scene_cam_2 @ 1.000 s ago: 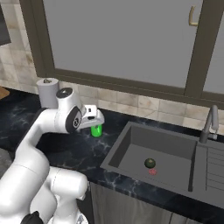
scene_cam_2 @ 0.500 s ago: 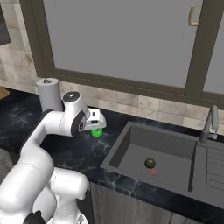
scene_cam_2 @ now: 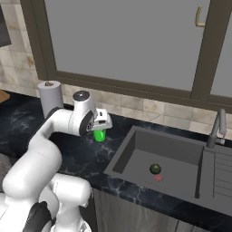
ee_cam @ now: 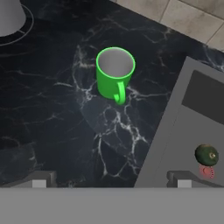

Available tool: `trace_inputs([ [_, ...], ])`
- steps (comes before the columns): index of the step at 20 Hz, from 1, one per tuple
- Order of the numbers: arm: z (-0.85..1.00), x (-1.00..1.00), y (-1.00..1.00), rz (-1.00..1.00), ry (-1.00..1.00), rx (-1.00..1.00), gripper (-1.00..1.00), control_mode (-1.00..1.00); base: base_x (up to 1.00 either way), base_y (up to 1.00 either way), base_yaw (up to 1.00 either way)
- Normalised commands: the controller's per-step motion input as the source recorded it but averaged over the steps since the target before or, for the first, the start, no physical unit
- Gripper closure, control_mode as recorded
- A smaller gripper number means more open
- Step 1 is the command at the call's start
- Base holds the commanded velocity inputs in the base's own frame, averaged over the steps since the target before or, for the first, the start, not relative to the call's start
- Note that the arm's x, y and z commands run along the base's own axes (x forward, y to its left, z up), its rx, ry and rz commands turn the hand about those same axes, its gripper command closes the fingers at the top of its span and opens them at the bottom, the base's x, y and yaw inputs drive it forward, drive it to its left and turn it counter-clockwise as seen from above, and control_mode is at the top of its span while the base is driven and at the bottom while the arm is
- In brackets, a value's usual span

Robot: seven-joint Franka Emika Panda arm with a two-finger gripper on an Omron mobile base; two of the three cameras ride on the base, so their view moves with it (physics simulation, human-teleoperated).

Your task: Clear the mugs and bowl far away from the sink.

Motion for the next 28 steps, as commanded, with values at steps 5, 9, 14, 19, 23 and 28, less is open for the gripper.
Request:
trace_inputs([
  [5,-0.06,0.31,0.0,0.06,0.0,0.05,-1.0,-1.0,0.0,0.0,0.0],
  [9,-0.18,0.26,0.0,0.06,0.0,0.06,-1.0,-1.0,0.0,0.0,0.0],
  [14,-0.19,0.24,0.0,0.01,0.0,0.0,-1.0,-1.0,0.0,0.0,0.0],
  [19,-0.21,0.12,0.0,0.0,0.0,0.0,-1.0,-1.0,0.0,0.0,0.0],
  [23,-0.25,0.08,0.0,0.0,0.0,0.0,-1.0,-1.0,0.0,0.0,0.0],
  [28,-0.22,0.11,0.0,0.0,0.0,0.0,-1.0,-1.0,0.0,0.0,0.0],
])
